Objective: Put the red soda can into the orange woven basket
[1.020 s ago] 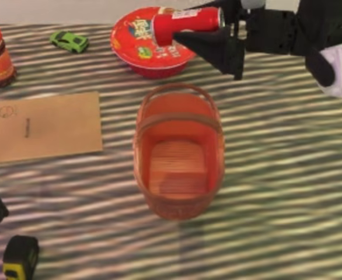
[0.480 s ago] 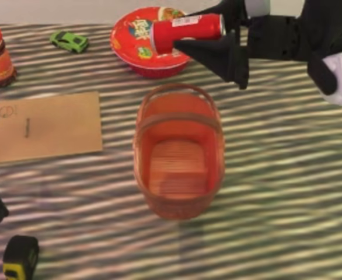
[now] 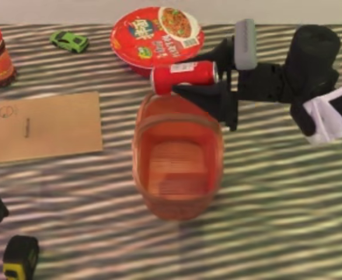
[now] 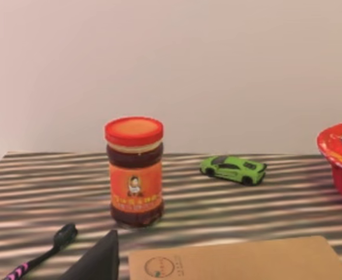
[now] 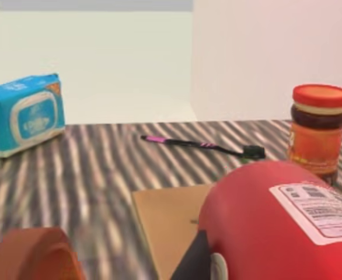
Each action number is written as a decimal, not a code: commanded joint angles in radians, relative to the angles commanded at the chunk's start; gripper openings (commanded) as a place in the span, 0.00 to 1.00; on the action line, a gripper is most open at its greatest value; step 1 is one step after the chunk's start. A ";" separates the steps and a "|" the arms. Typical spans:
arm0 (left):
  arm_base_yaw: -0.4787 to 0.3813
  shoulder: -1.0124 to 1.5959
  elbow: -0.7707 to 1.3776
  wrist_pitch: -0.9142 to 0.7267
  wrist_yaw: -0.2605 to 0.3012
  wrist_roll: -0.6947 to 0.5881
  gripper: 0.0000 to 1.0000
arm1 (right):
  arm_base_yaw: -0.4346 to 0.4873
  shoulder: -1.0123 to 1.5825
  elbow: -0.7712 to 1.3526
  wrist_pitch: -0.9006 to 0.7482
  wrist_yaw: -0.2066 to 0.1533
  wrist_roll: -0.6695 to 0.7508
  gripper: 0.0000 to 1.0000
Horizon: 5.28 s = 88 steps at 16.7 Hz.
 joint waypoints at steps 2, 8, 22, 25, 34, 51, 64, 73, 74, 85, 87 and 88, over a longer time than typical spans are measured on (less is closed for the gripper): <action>0.000 0.000 0.000 0.000 0.000 0.000 1.00 | 0.001 0.028 -0.014 0.031 0.002 0.000 0.00; 0.000 0.000 0.000 0.000 0.000 0.000 1.00 | 0.001 0.029 -0.015 0.032 0.002 0.000 0.15; 0.000 0.000 0.000 0.000 0.000 0.000 1.00 | 0.001 0.029 -0.015 0.032 0.002 0.000 1.00; 0.000 0.000 0.000 0.000 0.000 0.000 1.00 | 0.001 0.029 -0.015 0.032 0.002 0.000 1.00; -0.056 0.139 0.120 -0.114 0.020 0.065 1.00 | -0.029 -0.107 -0.130 -0.048 0.074 0.008 1.00; -0.523 1.594 1.467 -1.181 0.062 0.808 1.00 | -0.267 -1.611 -0.787 -0.606 0.791 -0.064 1.00; -0.712 2.245 2.229 -1.555 0.003 1.182 1.00 | -0.335 -2.229 -1.166 -1.096 1.103 -0.029 1.00; -0.711 2.234 2.172 -1.508 0.003 1.183 1.00 | -0.335 -2.229 -1.166 -1.096 1.103 -0.029 1.00; -0.711 2.230 2.151 -1.490 0.003 1.183 1.00 | -0.335 -2.229 -1.166 -1.096 1.103 -0.029 1.00; -0.712 2.225 2.116 -1.461 0.003 1.182 0.62 | -0.335 -2.229 -1.166 -1.096 1.103 -0.029 1.00; -0.712 2.225 2.116 -1.461 0.003 1.182 0.47 | -0.335 -2.229 -1.166 -1.096 1.103 -0.029 1.00; -0.712 2.225 2.116 -1.461 0.003 1.182 0.40 | -0.335 -2.229 -1.166 -1.096 1.103 -0.029 1.00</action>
